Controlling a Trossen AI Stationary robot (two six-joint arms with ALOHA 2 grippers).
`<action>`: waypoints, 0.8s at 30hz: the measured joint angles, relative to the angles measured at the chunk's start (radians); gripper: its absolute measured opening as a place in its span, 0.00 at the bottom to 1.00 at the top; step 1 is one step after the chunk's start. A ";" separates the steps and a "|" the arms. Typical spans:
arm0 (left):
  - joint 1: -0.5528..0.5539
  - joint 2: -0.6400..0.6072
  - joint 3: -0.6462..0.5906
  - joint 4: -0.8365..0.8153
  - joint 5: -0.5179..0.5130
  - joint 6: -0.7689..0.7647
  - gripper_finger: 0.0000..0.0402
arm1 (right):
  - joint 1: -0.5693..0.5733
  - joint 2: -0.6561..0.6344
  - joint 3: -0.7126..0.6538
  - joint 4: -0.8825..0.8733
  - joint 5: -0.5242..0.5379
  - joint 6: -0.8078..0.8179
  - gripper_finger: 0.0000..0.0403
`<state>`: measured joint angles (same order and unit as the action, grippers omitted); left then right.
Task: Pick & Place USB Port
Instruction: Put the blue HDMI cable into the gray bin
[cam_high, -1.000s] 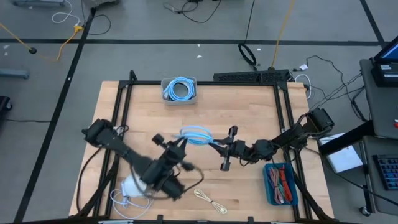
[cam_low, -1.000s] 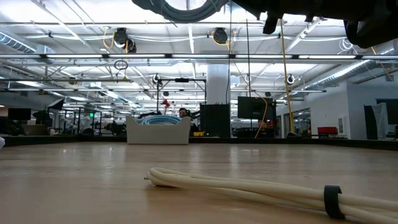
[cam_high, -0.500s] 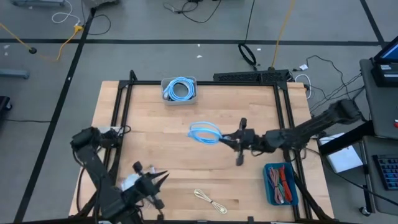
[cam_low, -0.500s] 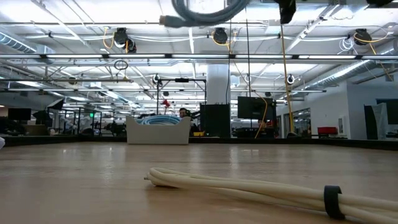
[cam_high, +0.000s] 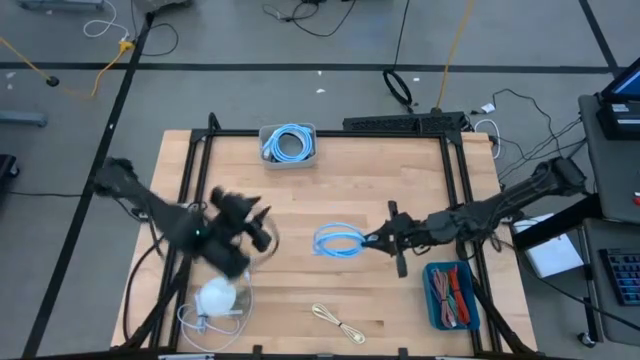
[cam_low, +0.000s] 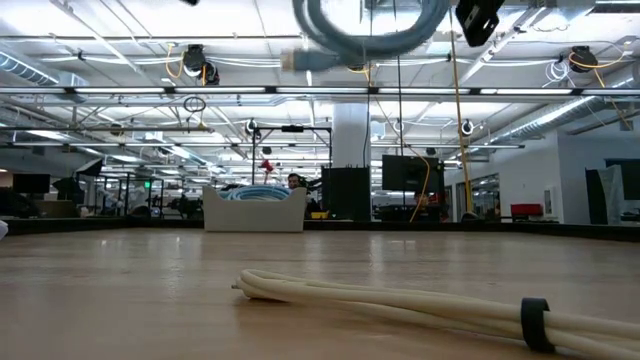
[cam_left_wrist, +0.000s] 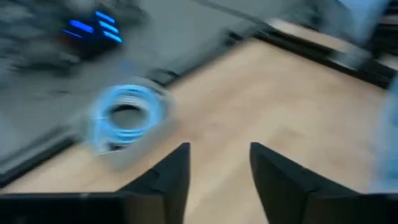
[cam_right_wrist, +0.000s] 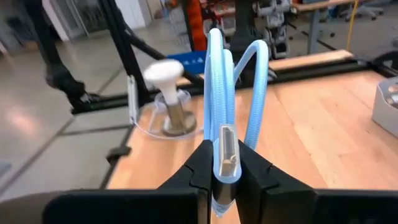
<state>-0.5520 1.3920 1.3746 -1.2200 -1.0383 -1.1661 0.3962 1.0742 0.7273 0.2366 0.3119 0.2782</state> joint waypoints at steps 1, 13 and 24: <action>0.047 -0.039 0.000 0.126 0.079 0.172 0.45 | 0.000 0.018 0.000 0.006 0.002 -0.002 0.06; 0.490 0.000 0.015 0.526 1.100 0.882 0.61 | 0.001 0.150 -0.001 0.209 -0.002 -0.055 0.06; 0.552 0.146 0.018 0.528 1.370 0.998 0.61 | 0.013 0.217 -0.001 0.212 -0.004 -0.054 0.06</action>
<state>0.0004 1.5376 1.3922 -0.6919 0.3319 -0.1680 0.4091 1.2911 0.7261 0.4489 0.3077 0.2237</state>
